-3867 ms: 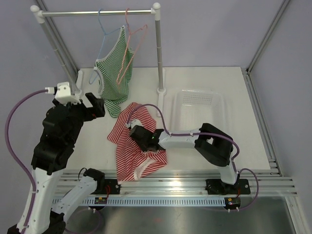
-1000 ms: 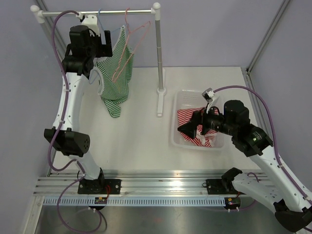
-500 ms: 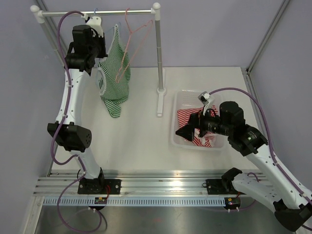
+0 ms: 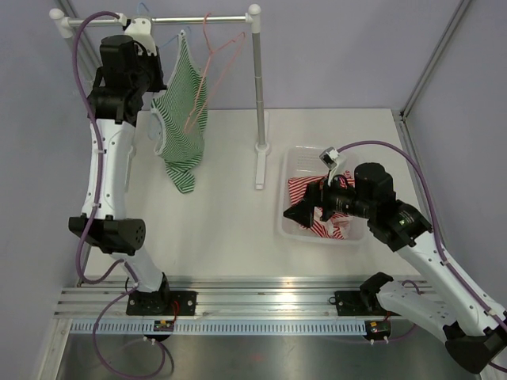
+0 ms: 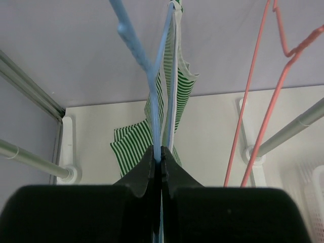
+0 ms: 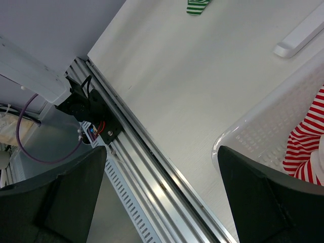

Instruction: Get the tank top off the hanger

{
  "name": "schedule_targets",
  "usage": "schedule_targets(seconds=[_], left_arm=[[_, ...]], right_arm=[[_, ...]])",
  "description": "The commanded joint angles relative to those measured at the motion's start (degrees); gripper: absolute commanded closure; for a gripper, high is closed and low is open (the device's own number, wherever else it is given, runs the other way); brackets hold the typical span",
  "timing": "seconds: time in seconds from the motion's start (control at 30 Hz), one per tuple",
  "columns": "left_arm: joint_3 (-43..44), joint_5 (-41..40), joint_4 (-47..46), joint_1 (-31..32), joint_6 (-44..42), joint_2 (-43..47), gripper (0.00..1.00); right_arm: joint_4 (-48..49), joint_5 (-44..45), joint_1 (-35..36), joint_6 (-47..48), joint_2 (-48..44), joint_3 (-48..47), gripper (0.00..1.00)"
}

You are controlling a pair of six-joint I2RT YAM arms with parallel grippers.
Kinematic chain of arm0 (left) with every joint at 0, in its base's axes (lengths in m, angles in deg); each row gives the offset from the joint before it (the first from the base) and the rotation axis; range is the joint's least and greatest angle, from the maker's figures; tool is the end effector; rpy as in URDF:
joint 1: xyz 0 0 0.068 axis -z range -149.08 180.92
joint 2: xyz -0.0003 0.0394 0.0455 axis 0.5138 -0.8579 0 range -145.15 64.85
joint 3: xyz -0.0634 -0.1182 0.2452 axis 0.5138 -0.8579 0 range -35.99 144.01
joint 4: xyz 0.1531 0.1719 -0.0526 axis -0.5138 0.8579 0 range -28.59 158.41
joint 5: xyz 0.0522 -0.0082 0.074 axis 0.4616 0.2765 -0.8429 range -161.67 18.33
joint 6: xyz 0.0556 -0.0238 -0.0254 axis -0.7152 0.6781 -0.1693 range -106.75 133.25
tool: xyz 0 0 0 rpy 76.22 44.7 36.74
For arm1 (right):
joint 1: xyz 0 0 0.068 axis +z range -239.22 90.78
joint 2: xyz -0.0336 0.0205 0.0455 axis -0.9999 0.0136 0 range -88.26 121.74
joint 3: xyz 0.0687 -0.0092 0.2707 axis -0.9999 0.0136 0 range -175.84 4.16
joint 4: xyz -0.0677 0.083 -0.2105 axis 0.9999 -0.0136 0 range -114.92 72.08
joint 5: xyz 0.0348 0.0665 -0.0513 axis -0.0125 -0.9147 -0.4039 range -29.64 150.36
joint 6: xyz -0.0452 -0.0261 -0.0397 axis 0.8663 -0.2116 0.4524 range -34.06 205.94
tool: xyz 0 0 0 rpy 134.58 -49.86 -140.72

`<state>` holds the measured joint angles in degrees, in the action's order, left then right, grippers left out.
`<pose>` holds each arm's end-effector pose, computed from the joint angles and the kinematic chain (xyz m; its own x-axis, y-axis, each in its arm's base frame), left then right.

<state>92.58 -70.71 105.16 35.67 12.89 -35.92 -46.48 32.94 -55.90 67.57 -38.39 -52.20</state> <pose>0.3548 -0.0303 0.4998 -0.2731 0.0290 -0.9615 0.1005 0.9949 0.0015 0.1258 0.1111 0.3598 -0.5640 -0.0359 -0.8250 -0.7022 0.5465 0.4563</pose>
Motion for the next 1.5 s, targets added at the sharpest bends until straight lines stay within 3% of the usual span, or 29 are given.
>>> schedule_targets(seconds=[0.0,0.17,0.4,0.53,0.7,0.83,1.03,1.2,1.33,1.47], left_arm=[[3.0,-2.6,0.0,-0.3,2.1,5.9,1.00],[-1.7,-5.5,4.1,-0.3,3.8,12.7,1.00],[-16.8,-5.8,8.3,-0.3,8.8,26.7,1.00],[-33.9,-6.2,8.2,-0.3,12.6,36.0,1.00],[-48.0,-5.8,9.1,0.2,14.0,45.0,1.00],[-57.8,-4.5,8.1,4.2,15.0,50.4,1.00],[-66.2,8.1,9.3,11.1,15.4,52.5,1.00],[-71.7,20.8,3.4,15.6,16.9,56.4,1.00],[-73.3,24.4,0.2,16.5,18.6,58.0,1.00],[-73.3,24.7,-0.5,16.6,19.2,58.0,1.00]], right_arm=[[0.6,1.5,-0.1,1.8,-0.3,-3.6,0.01],[0.5,2.9,-0.1,2.7,1.4,-7.0,0.00],[7.0,11.8,-0.1,-2.2,4.5,-7.9,0.01],[18.6,6.4,-0.1,-3.8,3.9,-2.5,0.01],[23.6,0.1,-0.1,-7.0,8.3,0.7,0.01],[30.7,-2.6,-0.1,-10.4,13.0,4.9,0.01],[42.6,-3.5,1.7,-17.4,20.5,8.4,0.01],[45.3,4.8,6.2,-15.7,27.2,6.8,0.02],[41.3,14.6,9.7,-12.7,34.7,1.1,0.04],[42.2,13.8,10.4,-12.4,38.7,-0.7,0.15]])
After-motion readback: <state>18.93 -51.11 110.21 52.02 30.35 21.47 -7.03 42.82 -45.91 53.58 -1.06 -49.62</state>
